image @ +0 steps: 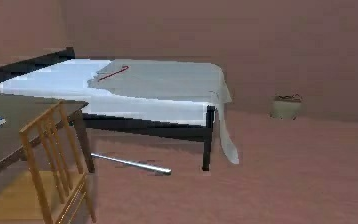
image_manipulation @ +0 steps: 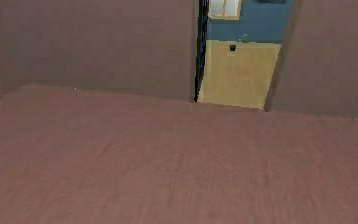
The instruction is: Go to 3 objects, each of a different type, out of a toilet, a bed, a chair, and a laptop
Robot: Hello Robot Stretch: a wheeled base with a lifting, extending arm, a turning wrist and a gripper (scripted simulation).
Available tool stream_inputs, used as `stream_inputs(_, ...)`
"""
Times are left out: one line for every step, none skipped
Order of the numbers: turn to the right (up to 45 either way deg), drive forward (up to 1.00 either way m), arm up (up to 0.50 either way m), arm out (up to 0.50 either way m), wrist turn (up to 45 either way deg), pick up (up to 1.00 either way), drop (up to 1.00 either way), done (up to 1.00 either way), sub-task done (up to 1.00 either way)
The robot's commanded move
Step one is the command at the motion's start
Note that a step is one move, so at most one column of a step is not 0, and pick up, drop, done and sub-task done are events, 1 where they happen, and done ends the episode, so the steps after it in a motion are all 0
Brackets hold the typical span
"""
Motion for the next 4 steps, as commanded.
stream_inputs(45.0,0.00,0.00,0.00,0.0,0.00,0.00,0.00,0.00)
stream_inputs(45.0,0.00,0.00,0.00,0.0,0.00,0.00,0.00,0.00)
stream_inputs(15.0,0.00,0.00,0.00,0.0,0.00,0.00,0.00,0.00)
stream_inputs(0.0,1.00,0.00,0.00,0.0,0.00,0.00,0.00,0.00)
